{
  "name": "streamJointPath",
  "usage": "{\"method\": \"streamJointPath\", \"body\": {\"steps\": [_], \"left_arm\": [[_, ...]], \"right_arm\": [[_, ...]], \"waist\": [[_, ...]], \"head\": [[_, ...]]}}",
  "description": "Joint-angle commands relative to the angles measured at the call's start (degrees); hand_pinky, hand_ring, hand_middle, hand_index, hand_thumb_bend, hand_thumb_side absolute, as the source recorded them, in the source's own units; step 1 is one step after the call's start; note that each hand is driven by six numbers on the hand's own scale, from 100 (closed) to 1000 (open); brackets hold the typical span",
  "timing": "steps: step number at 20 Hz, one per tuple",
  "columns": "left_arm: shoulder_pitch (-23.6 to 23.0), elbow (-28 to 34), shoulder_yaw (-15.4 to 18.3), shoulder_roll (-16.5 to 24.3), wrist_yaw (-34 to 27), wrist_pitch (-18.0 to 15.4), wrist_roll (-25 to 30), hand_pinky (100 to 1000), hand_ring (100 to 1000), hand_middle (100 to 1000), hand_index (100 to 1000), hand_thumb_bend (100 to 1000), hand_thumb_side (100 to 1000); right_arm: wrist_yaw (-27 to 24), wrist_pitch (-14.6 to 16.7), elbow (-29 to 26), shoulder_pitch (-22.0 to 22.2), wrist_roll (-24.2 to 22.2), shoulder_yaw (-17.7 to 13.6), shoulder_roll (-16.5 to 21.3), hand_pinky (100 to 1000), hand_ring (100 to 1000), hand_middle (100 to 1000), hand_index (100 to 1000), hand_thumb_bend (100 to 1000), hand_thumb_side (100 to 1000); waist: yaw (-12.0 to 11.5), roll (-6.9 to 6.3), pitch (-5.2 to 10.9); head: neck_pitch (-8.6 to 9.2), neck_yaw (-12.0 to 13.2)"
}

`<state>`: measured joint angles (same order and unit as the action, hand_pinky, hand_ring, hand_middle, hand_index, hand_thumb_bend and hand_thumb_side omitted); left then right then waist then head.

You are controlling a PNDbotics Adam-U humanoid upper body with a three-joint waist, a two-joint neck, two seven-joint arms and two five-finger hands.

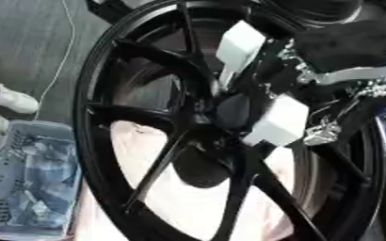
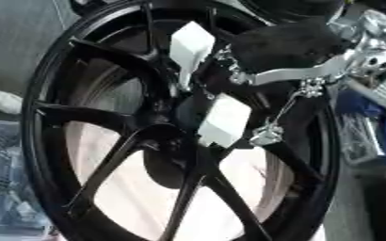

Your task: Pull the pin out of the wheel hub.

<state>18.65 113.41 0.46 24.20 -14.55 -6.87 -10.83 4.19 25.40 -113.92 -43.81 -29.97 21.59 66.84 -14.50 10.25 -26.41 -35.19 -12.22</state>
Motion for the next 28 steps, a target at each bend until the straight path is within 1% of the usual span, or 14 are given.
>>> {"method": "streamJointPath", "body": {"steps": [1, 4, 7, 8, 10, 12, 16, 20, 23, 26, 28], "left_arm": [[0.2, 1.2, 0.7, 0.6, 0.2, -0.1, -0.2, 765, 759, 657, 757, 100, 731], [0.0, 1.2, 0.7, 0.6, 0.2, 0.0, -0.2, 765, 760, 657, 757, 100, 731], [0.0, 1.2, 0.7, 0.6, 0.2, 0.0, -0.2, 765, 760, 657, 757, 100, 731], [-0.1, 1.2, 0.7, 0.5, 0.2, 0.0, -0.2, 765, 760, 657, 757, 100, 731], [-0.1, 1.2, 0.8, 0.5, 0.2, 0.0, -0.3, 765, 760, 657, 758, 100, 730], [-0.3, 1.2, 1.0, 0.6, 0.3, -0.1, -0.4, 765, 760, 657, 758, 100, 729], [-0.6, 1.2, 1.4, 0.6, 0.5, -0.4, -0.7, 765, 760, 657, 757, 100, 728], [-1.0, 1.2, 1.7, 0.5, 0.8, -0.6, -1.1, 764, 759, 656, 757, 100, 726], [-1.3, 1.2, 1.8, 0.4, 0.9, -0.7, -1.3, 765, 759, 656, 757, 100, 726], [-1.6, 1.2, 1.9, 0.4, 1.2, -0.7, -1.4, 765, 759, 655, 757, 100, 725], [-1.8, 1.2, 2.1, 0.3, 1.4, -0.7, -1.6, 765, 759, 655, 757, 100, 725]], "right_arm": [[-1.4, -0.4, -0.7, -0.8, 1.0, -2.5, 2.1, 756, 728, 507, 531, 214, 100], [-2.6, -0.9, -0.7, -1.0, 1.8, -4.3, 2.7, 754, 724, 502, 538, 209, 100], [-4.0, -1.4, -0.7, -0.9, 2.7, -6.2, 3.4, 752, 724, 499, 561, 201, 100], [-4.6, -1.7, -0.7, -0.8, 3.0, -6.8, 3.6, 751, 724, 499, 581, 196, 100], [-5.8, -2.2, -0.7, -0.1, 3.6, -8.6, 4.4, 750, 723, 500, 587, 196, 100], [-6.9, -3.1, -0.7, 1.7, 4.8, -11.1, 5.6, 747, 723, 501, 589, 185, 100], [-8.1, -6.1, -0.7, 8.8, 9.7, -17.8, 8.6, 743, 725, 509, 601, 179, 100], [-7.6, -10.8, -0.7, 18.2, 16.6, -24.5, 10.0, 730, 719, 514, 612, 151, 100], [-6.4, -15.5, -0.7, 24.8, 21.6, -28.2, 9.4, 722, 716, 519, 621, 136, 100], [-4.9, -20.7, -0.7, 30.8, 26.1, -31.3, 7.7, 712, 712, 521, 626, 119, 100], [-3.6, -24.8, -0.7, 34.8, 29.2, -33.5, 5.8, 704, 710, 524, 629, 101, 100]], "waist": [[0.2, -0.64, 1.91], [0.4, -0.76, 2.09], [0.6, -0.89, 2.2], [0.8, -0.95, 2.25], [1.1, -1.11, 2.34], [1.6, -1.39, 2.41], [2.9, -2.12, 2.34], [4.4, -3.31, 2.06], [5.7, -4.18, 1.95], [6.8, -4.82, 1.98], [7.5, -5.19, 2.09]], "head": [[0.15, -0.1], [0.16, -0.1], [0.22, 0.0], [0.21, 0.0], [0.13, 0.2], [0.07, 0.7], [0.05, 1.9], [0.11, 4.0], [0.02, 5.3], [-0.39, 6.2], [-0.48, 6.7]]}}
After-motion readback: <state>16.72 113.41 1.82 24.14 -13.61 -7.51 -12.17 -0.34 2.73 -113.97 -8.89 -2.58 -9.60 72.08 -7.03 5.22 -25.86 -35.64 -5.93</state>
